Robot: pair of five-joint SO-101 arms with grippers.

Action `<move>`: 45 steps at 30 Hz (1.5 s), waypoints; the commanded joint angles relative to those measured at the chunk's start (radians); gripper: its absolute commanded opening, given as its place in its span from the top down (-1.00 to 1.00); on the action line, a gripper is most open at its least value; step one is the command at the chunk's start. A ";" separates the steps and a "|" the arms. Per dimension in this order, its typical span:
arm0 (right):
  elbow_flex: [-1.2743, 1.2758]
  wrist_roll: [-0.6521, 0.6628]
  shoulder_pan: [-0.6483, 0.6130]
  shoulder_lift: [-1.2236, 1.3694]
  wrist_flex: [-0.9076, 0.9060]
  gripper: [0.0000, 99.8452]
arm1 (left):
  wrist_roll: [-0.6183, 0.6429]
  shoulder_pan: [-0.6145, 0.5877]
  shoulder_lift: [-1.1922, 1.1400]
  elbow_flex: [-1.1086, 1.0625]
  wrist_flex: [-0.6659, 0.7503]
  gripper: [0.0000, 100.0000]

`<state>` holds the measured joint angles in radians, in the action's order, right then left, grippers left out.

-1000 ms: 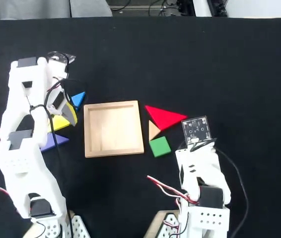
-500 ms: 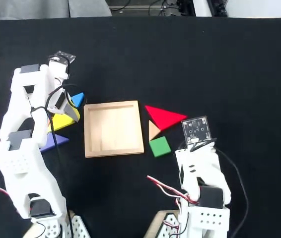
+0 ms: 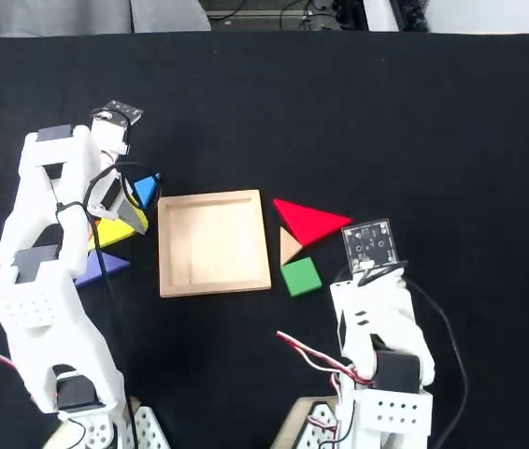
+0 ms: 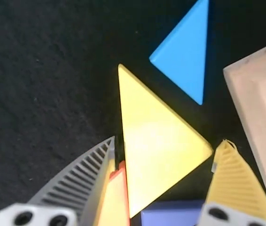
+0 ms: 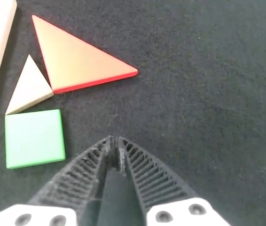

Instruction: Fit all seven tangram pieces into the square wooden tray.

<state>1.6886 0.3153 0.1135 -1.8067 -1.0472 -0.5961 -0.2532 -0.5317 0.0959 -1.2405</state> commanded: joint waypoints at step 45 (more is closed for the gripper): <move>-0.004 0.008 -0.009 -0.085 -0.003 0.98 | 0.618 0.082 0.497 0.001 -0.359 0.61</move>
<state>1.6886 0.3153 0.1135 -1.8067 -1.0472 -0.1665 -0.2133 -0.0882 0.0959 -1.5535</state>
